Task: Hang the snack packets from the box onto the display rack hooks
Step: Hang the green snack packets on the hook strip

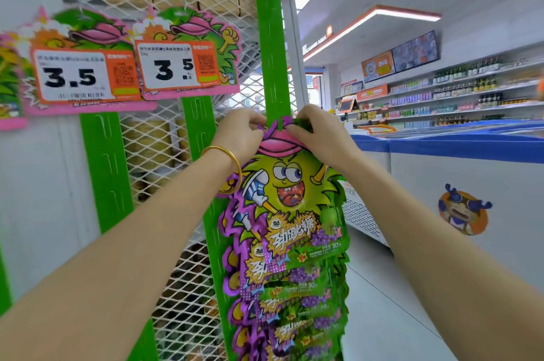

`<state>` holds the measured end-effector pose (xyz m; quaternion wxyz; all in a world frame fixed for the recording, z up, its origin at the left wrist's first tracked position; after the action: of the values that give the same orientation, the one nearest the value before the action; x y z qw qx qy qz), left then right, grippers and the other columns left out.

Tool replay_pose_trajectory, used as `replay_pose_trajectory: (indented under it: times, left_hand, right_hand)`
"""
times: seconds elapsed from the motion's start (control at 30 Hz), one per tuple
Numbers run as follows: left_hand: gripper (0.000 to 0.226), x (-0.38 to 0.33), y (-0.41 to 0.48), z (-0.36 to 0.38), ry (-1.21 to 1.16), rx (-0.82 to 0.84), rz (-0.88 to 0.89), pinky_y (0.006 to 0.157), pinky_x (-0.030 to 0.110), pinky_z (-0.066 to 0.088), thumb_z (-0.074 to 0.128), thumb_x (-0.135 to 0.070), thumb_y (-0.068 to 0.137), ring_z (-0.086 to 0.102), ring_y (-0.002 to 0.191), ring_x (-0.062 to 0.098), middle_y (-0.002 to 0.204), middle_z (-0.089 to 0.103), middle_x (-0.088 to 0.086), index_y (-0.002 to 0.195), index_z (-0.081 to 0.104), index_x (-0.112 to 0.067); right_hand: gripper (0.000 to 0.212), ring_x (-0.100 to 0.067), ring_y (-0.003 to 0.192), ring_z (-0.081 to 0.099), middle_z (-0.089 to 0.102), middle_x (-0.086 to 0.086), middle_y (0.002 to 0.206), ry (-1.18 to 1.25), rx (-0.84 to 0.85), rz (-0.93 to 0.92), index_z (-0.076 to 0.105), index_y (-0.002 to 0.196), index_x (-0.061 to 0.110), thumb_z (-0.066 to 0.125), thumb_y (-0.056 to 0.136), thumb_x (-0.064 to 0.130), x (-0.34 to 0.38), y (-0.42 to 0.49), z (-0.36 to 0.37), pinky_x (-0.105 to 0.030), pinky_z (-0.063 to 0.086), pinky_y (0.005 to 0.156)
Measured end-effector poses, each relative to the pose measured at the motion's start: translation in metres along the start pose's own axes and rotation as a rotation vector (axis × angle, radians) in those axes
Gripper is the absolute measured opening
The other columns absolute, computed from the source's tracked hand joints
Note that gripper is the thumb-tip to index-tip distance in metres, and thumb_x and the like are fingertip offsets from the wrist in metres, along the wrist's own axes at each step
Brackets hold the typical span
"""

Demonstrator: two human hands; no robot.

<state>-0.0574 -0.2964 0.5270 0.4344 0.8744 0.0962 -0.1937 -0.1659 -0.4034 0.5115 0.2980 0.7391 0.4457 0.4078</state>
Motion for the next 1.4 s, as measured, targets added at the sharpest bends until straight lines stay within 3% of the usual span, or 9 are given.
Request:
replay_pose_trajectory:
  times: [0.1, 0.23, 0.4, 0.6, 0.77, 0.97, 1.2, 1.3, 1.4]
  left_hand:
    - [0.033, 0.003, -0.016, -0.007, 0.061, -0.114, 0.071, 0.088, 0.019, 0.041, 0.046, 0.0, 0.088, 0.054, 0.1, 0.011, 0.113, 0.06, 0.004, 0.118, 0.057, -0.011]
    - [0.033, 0.016, -0.047, -0.013, 0.171, -0.232, 0.203, 0.1, 0.027, 0.037, 0.05, 0.0, 0.086, 0.05, 0.11, 0.019, 0.115, 0.055, 0.008, 0.117, 0.056, -0.008]
    - [0.033, 0.028, -0.072, -0.012, 0.197, -0.255, 0.189, 0.096, 0.017, 0.025, 0.05, -0.001, 0.086, 0.044, 0.116, 0.019, 0.118, 0.052, 0.009, 0.117, 0.056, -0.009]
    - [0.028, 0.043, -0.133, 0.013, 0.127, -0.261, -0.022, 0.09, 0.015, 0.029, 0.053, -0.012, 0.088, 0.044, 0.11, 0.016, 0.117, 0.048, 0.004, 0.116, 0.051, -0.011]
    - [0.042, 0.058, -0.183, 0.053, 0.054, -0.015, -0.32, 0.1, 0.028, 0.031, 0.045, -0.013, 0.093, 0.039, 0.119, 0.024, 0.13, 0.04, 0.016, 0.132, 0.036, 0.0]
    - [0.039, 0.059, -0.207, 0.079, 0.198, 0.211, -0.396, 0.101, 0.039, 0.035, 0.042, -0.003, 0.09, 0.041, 0.119, 0.032, 0.128, 0.039, 0.018, 0.129, 0.035, 0.0]
    - [0.04, 0.052, -0.221, 0.09, 0.271, 0.317, -0.376, 0.101, 0.041, 0.035, 0.04, 0.0, 0.09, 0.038, 0.121, 0.033, 0.132, 0.035, 0.017, 0.13, 0.035, -0.004]
    - [0.04, 0.061, -0.226, 0.093, 0.246, 0.323, -0.412, 0.103, 0.04, 0.034, 0.04, -0.001, 0.09, 0.038, 0.125, 0.033, 0.131, 0.04, 0.019, 0.13, 0.037, -0.001]
    - [0.034, 0.075, -0.238, 0.102, 0.214, 0.394, -0.477, 0.098, 0.042, 0.041, 0.039, 0.0, 0.09, 0.046, 0.116, 0.035, 0.126, 0.045, 0.022, 0.124, 0.04, 0.001]
  right_hand:
    - [0.032, -0.019, 0.095, 0.053, 0.054, -0.006, 0.113, -0.012, -0.082, 0.003, 0.053, 0.114, 0.01, 0.059, 0.09, 0.029, -0.001, -0.012, -0.003, -0.028, 0.042, 0.081]
    - [0.042, -0.023, 0.113, 0.05, 0.049, -0.009, 0.128, -0.025, -0.119, 0.03, 0.047, 0.129, 0.011, 0.059, 0.09, 0.019, -0.005, -0.03, 0.001, -0.029, 0.04, 0.094]
    - [0.049, -0.026, 0.123, 0.041, 0.044, -0.012, 0.133, -0.077, -0.167, 0.079, 0.041, 0.135, 0.01, 0.059, 0.09, 0.015, -0.004, -0.046, -0.001, -0.036, 0.037, 0.102]
    - [0.028, -0.021, 0.103, 0.049, 0.052, -0.006, 0.11, 0.025, -0.47, 0.215, 0.052, 0.114, 0.011, 0.054, 0.087, 0.007, -0.008, -0.115, 0.002, -0.035, 0.043, 0.086]
    - [0.026, -0.023, 0.102, 0.049, 0.052, -0.008, 0.109, 0.18, -0.226, 0.501, 0.051, 0.115, 0.007, 0.044, 0.089, 0.006, -0.051, -0.186, 0.054, -0.037, 0.04, 0.086]
    - [0.05, -0.02, 0.1, 0.057, 0.059, -0.004, 0.111, 0.231, 0.009, 0.537, 0.053, 0.12, 0.012, 0.034, 0.076, -0.002, -0.065, -0.207, 0.082, -0.04, 0.05, 0.087]
    - [0.059, -0.022, 0.112, 0.052, 0.054, -0.006, 0.122, 0.269, 0.063, 0.554, 0.047, 0.131, 0.013, 0.034, 0.079, -0.011, -0.063, -0.218, 0.073, -0.042, 0.049, 0.091]
    - [0.048, -0.018, 0.099, 0.055, 0.058, -0.001, 0.107, 0.325, 0.053, 0.549, 0.053, 0.12, 0.01, 0.036, 0.082, -0.013, -0.059, -0.227, 0.068, -0.029, 0.046, 0.079]
    - [0.037, -0.019, 0.091, 0.051, 0.057, -0.005, 0.105, 0.332, 0.129, 0.623, 0.05, 0.119, 0.009, 0.043, 0.087, -0.006, -0.069, -0.245, 0.076, -0.03, 0.045, 0.079]
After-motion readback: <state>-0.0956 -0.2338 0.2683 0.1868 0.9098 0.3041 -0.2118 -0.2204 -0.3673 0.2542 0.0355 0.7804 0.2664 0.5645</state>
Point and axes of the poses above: each hand's wrist, its own y-axis towards the middle knuckle, its own z-axis out of the palm, x = y × z, the point moved 3 cm from there along y, towards the middle knuckle
